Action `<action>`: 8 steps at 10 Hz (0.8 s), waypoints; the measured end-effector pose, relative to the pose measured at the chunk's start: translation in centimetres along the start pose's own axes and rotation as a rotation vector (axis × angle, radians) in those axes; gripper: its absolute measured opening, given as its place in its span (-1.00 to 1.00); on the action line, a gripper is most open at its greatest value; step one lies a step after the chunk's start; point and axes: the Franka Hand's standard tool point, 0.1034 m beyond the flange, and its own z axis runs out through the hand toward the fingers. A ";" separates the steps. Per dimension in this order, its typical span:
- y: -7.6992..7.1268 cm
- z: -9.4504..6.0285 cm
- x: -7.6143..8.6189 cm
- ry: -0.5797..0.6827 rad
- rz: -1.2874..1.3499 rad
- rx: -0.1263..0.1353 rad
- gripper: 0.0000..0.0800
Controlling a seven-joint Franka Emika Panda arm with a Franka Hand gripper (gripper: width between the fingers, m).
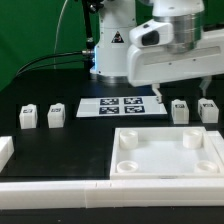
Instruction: Assemble one leg
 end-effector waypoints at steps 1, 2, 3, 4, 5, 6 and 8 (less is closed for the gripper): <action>-1.1 0.2 -0.3 -0.001 0.001 0.000 0.62; -1.8 0.4 -0.5 -0.013 0.001 -0.001 0.62; -2.4 0.6 -0.6 -0.048 -0.007 -0.004 0.62; -2.4 0.6 -0.6 -0.067 -0.013 -0.006 0.62; -2.2 0.6 -0.9 -0.125 -0.013 -0.014 0.62; -2.0 0.5 -1.4 -0.244 -0.021 -0.026 0.62; -2.0 0.5 -1.6 -0.428 -0.009 -0.038 0.62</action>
Offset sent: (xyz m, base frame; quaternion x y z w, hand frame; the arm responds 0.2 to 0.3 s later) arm 0.0000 0.0000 0.0000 0.0000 0.0000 0.0000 1.0000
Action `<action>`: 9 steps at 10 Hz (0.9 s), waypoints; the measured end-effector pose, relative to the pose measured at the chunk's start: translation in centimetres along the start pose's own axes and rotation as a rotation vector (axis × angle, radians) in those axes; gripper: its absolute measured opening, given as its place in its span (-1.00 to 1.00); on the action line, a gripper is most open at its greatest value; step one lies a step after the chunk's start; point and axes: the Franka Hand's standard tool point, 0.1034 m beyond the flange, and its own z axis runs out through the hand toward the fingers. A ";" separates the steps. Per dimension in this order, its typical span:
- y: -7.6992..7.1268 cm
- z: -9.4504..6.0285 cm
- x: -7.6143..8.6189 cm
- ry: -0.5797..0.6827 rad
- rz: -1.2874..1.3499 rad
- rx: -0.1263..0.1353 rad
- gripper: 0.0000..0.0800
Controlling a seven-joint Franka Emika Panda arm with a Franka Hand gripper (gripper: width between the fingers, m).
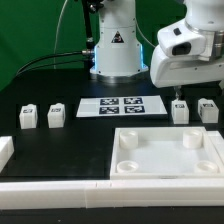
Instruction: Assemble one leg
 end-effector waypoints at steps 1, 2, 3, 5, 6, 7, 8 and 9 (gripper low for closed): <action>-0.1 0.2 -0.2 -0.109 0.030 -0.007 0.62; -0.7 0.2 -0.6 -0.192 0.055 -0.019 0.62; -1.1 0.2 -1.2 -0.315 0.067 -0.037 0.62; -1.9 0.7 -0.6 -0.436 0.098 -0.051 0.62; -2.2 0.9 -0.4 -0.422 0.098 -0.051 0.62; -2.6 1.1 -0.4 -0.420 0.091 -0.053 0.62; -2.9 1.4 -0.3 -0.417 0.086 -0.054 0.62; -3.2 1.6 -0.2 -0.414 0.080 -0.055 0.62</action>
Offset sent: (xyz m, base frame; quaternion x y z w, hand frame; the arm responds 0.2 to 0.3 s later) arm -0.0077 0.0199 0.0058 -0.0159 -0.2941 0.0788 0.9524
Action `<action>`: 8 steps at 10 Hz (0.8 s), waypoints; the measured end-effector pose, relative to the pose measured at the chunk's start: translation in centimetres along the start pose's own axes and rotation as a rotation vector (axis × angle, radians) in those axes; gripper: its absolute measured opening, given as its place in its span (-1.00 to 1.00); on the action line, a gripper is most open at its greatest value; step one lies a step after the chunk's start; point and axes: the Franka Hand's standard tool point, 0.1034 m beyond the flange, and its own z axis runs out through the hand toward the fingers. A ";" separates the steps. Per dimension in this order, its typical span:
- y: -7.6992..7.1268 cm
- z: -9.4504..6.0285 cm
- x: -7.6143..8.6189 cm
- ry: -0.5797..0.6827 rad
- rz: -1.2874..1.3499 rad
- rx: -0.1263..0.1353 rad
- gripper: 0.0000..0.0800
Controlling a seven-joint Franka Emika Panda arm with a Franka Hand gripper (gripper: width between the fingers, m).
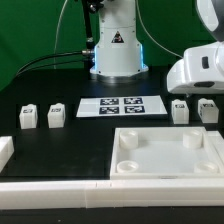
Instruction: Assemble one leg
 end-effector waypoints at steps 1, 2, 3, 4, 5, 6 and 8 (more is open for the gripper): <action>-0.4 0.3 0.3 0.007 -0.004 -0.001 0.62; -0.7 0.7 0.7 0.013 -0.009 -0.002 0.62; -0.9 0.9 1.0 0.013 -0.010 0.000 0.62; -0.9 1.0 1.4 0.008 -0.014 0.003 0.62; -0.8 1.0 1.6 0.010 -0.014 0.005 0.62; -0.7 0.9 1.6 0.010 -0.015 0.006 0.62; -0.7 1.2 1.9 0.006 -0.014 0.009 0.62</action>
Offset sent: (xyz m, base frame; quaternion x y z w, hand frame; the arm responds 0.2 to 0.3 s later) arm 0.0153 0.0068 -0.0131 0.0088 -0.0669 -0.0126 0.9976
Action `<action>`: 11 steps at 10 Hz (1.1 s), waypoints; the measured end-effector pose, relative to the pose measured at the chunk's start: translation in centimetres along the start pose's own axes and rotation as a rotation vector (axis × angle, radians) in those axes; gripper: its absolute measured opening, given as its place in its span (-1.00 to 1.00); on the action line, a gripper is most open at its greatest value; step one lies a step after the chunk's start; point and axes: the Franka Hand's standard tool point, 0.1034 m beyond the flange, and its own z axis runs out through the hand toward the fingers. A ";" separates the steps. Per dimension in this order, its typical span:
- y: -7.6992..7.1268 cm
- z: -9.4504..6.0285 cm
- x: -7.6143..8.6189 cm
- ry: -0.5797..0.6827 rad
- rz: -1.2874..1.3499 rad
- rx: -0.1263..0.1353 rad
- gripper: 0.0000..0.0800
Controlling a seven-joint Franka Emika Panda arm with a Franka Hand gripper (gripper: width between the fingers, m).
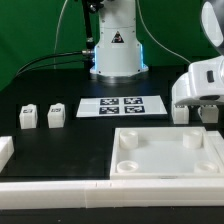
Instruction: Assemble one leg
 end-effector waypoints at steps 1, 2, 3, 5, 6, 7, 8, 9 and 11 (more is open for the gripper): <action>-0.1 0.0 0.3 0.000 0.000 0.002 0.62; -0.1 0.0 0.6 0.006 0.001 0.006 0.62; -0.1 0.0 1.0 0.015 0.002 0.011 0.62; -0.1 0.0 1.4 0.027 0.005 0.016 0.62; -0.1 0.1 1.4 0.027 0.005 0.016 0.62; -0.1 0.1 1.4 0.026 0.005 0.015 0.62; -0.1 0.1 1.4 0.026 0.005 0.015 0.31; -0.1 0.1 1.4 0.026 0.005 0.016 -0.04; 0.0 0.1 1.4 0.025 0.005 0.016 -0.27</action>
Offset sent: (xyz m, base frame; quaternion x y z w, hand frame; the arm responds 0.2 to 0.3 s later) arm 0.0144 0.0031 -0.0257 0.0233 0.0277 0.0023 0.9993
